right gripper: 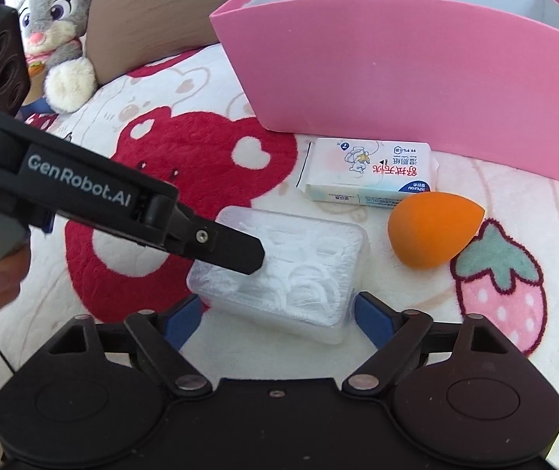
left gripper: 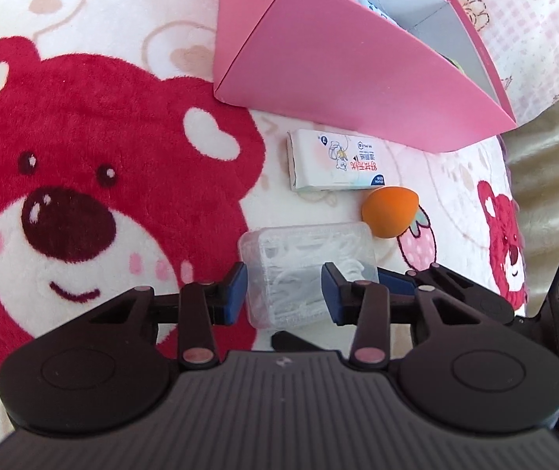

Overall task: Organize objects
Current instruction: 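Lower the left gripper onto the floss-pick box and close it, then lift the floss-pick box with the left gripper toward the pink box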

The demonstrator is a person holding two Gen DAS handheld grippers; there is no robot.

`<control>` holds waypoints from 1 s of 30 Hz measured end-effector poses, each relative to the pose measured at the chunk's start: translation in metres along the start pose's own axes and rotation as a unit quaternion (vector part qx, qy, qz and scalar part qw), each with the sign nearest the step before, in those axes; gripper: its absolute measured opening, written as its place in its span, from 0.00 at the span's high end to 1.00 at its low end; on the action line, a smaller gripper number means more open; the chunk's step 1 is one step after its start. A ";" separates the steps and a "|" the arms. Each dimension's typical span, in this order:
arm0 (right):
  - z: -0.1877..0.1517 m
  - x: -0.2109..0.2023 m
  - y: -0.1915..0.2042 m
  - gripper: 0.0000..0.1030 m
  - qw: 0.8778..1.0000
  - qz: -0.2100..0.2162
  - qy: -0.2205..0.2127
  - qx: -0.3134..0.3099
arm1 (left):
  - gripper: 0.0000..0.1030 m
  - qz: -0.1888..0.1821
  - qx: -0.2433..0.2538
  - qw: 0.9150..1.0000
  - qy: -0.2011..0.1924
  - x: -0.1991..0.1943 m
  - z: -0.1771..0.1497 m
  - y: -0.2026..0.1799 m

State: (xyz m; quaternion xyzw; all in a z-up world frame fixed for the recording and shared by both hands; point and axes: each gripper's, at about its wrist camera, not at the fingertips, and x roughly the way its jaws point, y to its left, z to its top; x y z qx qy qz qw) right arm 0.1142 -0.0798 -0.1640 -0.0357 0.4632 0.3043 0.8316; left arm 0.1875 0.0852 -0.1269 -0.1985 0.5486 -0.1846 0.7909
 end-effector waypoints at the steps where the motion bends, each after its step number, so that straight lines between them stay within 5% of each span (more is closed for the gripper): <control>1: -0.001 0.001 0.002 0.08 1.000 -0.004 -0.003 0.000 | 0.61 0.001 -0.002 1.000 -0.002 0.000 -0.001 0.000; 19: -0.003 -0.013 0.020 0.07 0.998 -0.057 -0.011 -0.019 | 0.61 -0.009 0.010 1.000 -0.023 -0.015 -0.019 -0.014; 30: 0.022 -0.057 0.062 0.07 0.994 -0.085 -0.015 -0.070 | 0.61 -0.038 -0.020 0.998 -0.034 -0.074 -0.017 -0.018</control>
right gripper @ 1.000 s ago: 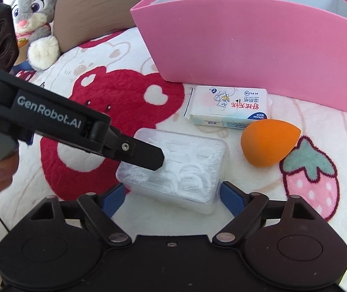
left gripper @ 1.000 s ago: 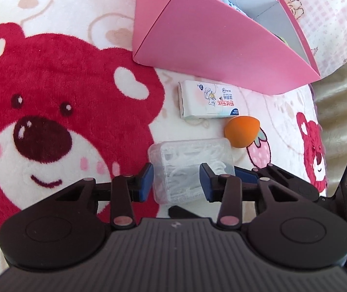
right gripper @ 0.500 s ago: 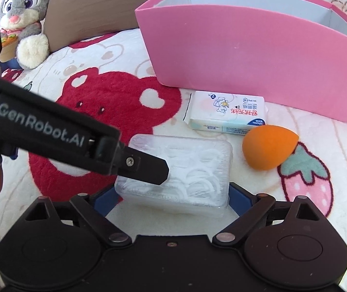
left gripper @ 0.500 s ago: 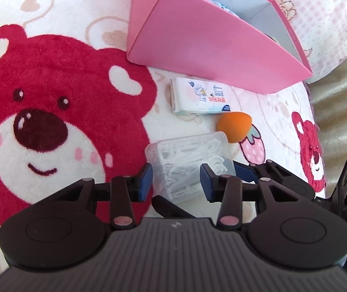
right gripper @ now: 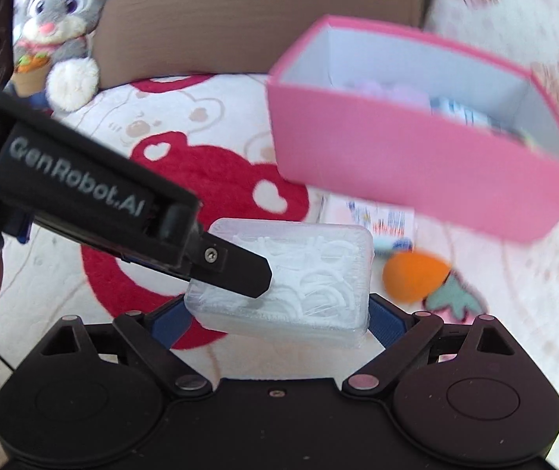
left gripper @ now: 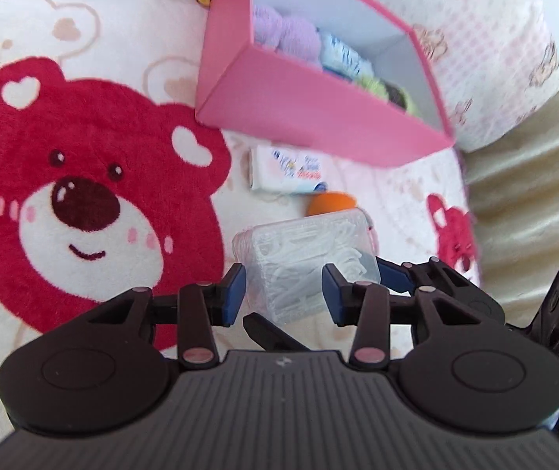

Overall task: Organize objects
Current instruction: 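Lift the floss-pick box with the left gripper toward the pink box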

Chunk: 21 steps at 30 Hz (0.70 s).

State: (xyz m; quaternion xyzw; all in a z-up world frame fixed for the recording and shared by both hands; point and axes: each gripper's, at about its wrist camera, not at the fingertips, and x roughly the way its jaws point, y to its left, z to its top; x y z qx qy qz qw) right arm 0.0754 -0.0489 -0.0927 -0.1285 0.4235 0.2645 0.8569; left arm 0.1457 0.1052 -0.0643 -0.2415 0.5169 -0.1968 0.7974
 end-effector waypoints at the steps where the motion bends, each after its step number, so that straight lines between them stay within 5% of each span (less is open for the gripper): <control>1: 0.007 -0.006 0.005 0.07 1.000 -0.006 0.001 -0.018 | 0.61 -0.005 0.000 1.000 -0.004 -0.008 0.002 -0.002; 9: 0.056 -0.066 0.026 0.07 0.997 -0.024 0.012 -0.069 | 0.62 -0.050 0.008 0.998 -0.025 -0.073 0.012 -0.022; 21: 0.115 -0.137 0.027 0.07 0.998 -0.048 0.032 -0.031 | 0.60 -0.036 0.062 0.997 -0.025 -0.140 0.046 -0.088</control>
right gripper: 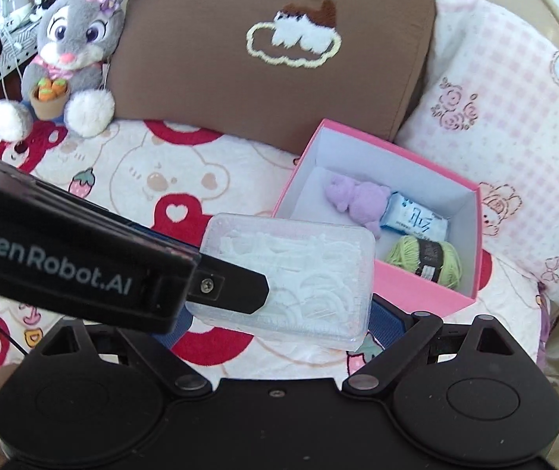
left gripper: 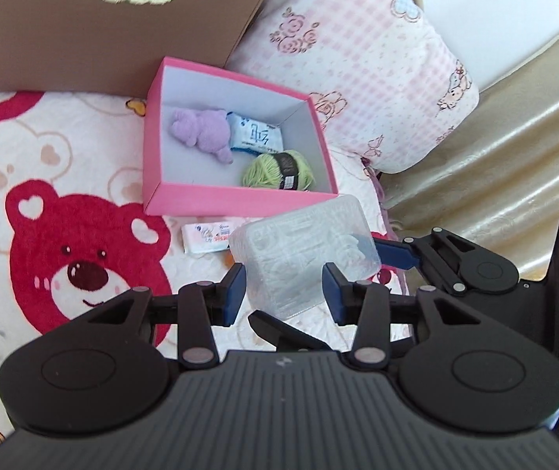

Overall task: Organize objects
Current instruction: 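Lift the floss-pick box with the left gripper toward the pink box, then lower the floss-pick box into the pink box beside the yarn ball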

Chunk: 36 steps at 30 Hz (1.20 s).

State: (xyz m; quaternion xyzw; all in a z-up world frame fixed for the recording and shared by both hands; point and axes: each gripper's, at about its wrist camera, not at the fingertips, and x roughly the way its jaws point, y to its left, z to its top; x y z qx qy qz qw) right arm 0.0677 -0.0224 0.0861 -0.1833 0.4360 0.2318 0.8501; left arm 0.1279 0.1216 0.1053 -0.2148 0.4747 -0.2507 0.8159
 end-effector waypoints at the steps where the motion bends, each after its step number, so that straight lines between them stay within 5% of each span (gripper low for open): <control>1: 0.002 -0.004 -0.002 0.07 1.000 0.003 -0.004 0.008 | 0.60 0.001 0.001 1.000 0.002 -0.004 0.005 -0.003; 9: 0.018 -0.022 -0.009 0.07 0.997 0.006 -0.048 0.056 | 0.62 0.007 0.021 1.000 0.006 -0.023 0.035 -0.016; 17: 0.040 -0.017 -0.012 0.07 0.995 0.005 -0.042 0.092 | 0.60 0.020 0.019 0.999 0.021 -0.021 0.059 -0.010; 26: 0.063 -0.007 -0.013 0.07 0.993 0.040 -0.053 0.099 | 0.61 0.077 0.040 0.996 -0.005 -0.034 0.072 -0.015; 36: 0.064 0.051 -0.062 0.07 0.989 0.077 -0.044 0.117 | 0.61 0.069 0.025 0.997 0.019 0.038 0.096 -0.002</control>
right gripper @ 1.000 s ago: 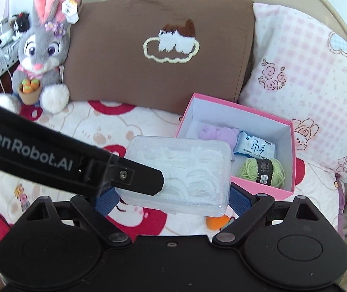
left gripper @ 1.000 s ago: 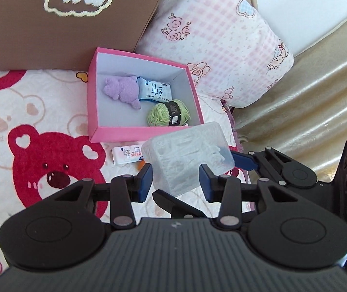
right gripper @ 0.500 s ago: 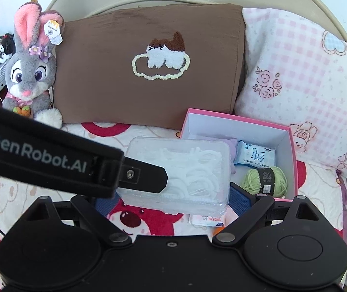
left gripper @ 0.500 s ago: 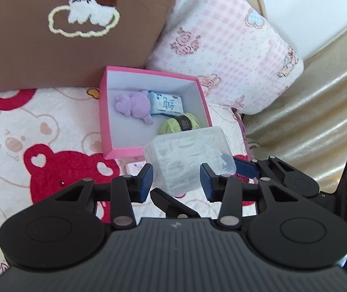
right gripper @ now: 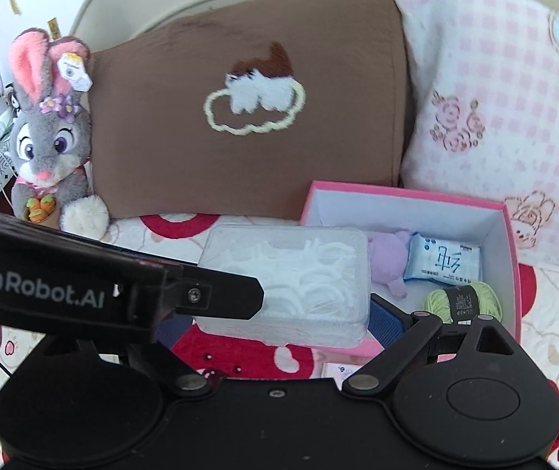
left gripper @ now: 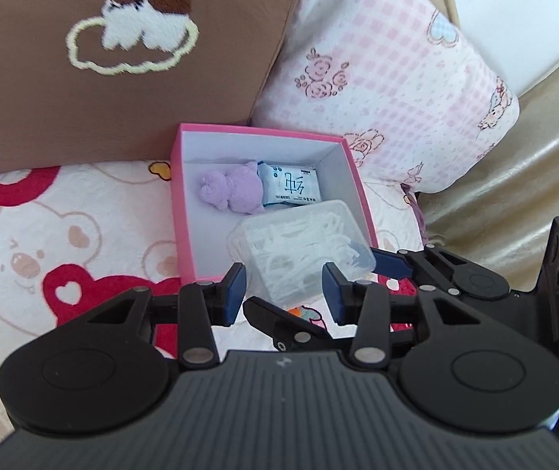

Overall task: Organize objects
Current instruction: 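Lower the floss-pick box into the pink box beside the yarn ball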

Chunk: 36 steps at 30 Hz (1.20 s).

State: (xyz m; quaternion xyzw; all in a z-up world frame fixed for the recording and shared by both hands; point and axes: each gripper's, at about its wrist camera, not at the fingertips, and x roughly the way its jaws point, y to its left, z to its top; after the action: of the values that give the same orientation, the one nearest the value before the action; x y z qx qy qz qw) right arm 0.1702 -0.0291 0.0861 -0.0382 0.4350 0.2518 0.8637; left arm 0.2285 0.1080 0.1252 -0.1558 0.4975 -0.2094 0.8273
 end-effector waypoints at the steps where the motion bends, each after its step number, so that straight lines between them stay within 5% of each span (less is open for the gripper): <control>1: -0.001 0.007 -0.010 0.08 1.000 0.001 0.004 0.002 | 0.61 -0.001 0.000 1.000 0.005 0.013 0.003 -0.001; 14: 0.001 0.101 -0.109 0.08 0.999 0.014 0.041 0.033 | 0.61 0.019 0.011 0.999 0.036 0.152 0.027 -0.007; 19: -0.002 0.132 -0.112 0.08 0.998 0.027 0.053 0.035 | 0.60 0.062 0.030 0.997 0.046 0.177 0.030 -0.002; 28: -0.007 0.171 -0.119 0.08 0.992 0.049 0.119 0.007 | 0.60 0.067 -0.019 0.991 0.113 0.214 0.033 0.026; 33: -0.006 0.183 -0.118 0.08 0.990 0.052 0.131 -0.015 | 0.60 0.124 0.035 0.985 0.114 0.228 0.036 0.007; 36: -0.004 0.187 -0.127 0.08 0.989 0.057 0.137 0.003 | 0.60 0.126 0.034 0.985 0.111 0.238 0.038 0.010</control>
State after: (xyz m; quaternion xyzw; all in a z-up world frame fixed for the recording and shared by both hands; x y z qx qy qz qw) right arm 0.3192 -0.0656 -0.0798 -0.0451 0.5511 0.2919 0.7804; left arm 0.3632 -0.0011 -0.0422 -0.0395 0.5944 -0.1365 0.7915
